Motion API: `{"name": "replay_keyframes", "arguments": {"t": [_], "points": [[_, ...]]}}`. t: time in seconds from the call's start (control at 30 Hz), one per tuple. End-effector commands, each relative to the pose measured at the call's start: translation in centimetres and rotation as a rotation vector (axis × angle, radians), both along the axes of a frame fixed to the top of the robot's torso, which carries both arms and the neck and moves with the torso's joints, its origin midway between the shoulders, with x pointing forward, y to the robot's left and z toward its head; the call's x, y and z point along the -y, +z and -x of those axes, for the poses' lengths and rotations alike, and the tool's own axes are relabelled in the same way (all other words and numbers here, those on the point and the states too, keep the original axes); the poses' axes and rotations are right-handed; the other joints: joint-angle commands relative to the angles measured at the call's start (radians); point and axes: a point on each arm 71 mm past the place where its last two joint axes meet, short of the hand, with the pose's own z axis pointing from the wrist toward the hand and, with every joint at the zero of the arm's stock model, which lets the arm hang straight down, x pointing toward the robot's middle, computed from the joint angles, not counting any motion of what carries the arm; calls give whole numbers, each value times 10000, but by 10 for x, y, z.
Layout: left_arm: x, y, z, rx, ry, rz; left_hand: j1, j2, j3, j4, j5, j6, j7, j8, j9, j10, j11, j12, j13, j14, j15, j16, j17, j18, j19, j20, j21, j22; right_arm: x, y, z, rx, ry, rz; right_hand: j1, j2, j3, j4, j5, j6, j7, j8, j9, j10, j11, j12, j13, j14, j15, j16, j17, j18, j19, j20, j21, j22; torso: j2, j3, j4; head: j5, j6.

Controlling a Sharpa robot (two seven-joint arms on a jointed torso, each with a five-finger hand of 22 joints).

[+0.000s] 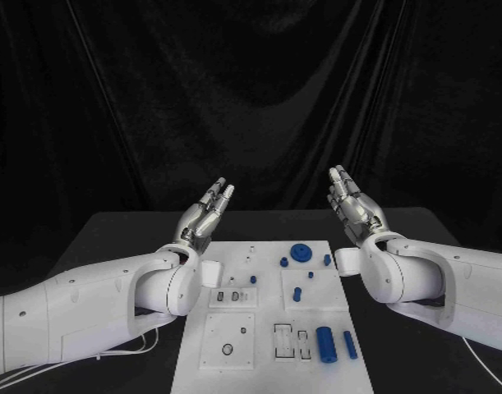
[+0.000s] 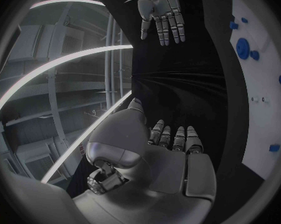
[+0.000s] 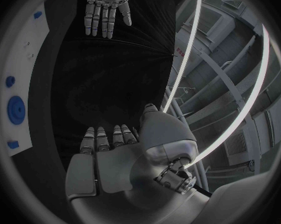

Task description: Assemble the parts on the task board

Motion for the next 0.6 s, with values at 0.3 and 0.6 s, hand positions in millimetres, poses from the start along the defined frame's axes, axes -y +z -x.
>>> {"name": "replay_keyframes", "arguments": {"t": [0.3,0.6], "points": [[10,18,0,1249,-2091,3755,419,281,-216,155,70,-485,-290,0,-41,6,-278,-66,-15,-4,-1481,-36,-8,239,8,-268,-34,-10,-3,3,-1,-86,449,-1049,234,-89,-106,19,-155,2,134,-58,-17,-3,157,-48,-13,-3,-2010,-42,-16,151,-3,-771,-59,-13,3,1,-5,0,-1],[0,13,-7,1505,-1967,3478,467,322,-198,149,120,-495,-255,0,-41,6,-232,-66,-15,-4,-1322,-36,-8,325,8,-146,-34,-10,5,3,-3,36,1111,-1539,428,-149,-98,-1,-212,2,289,-58,-17,-3,484,-48,-13,-3,-1671,-42,-16,156,-3,-365,-59,-13,-8,-1,-13,50,-465]]}}
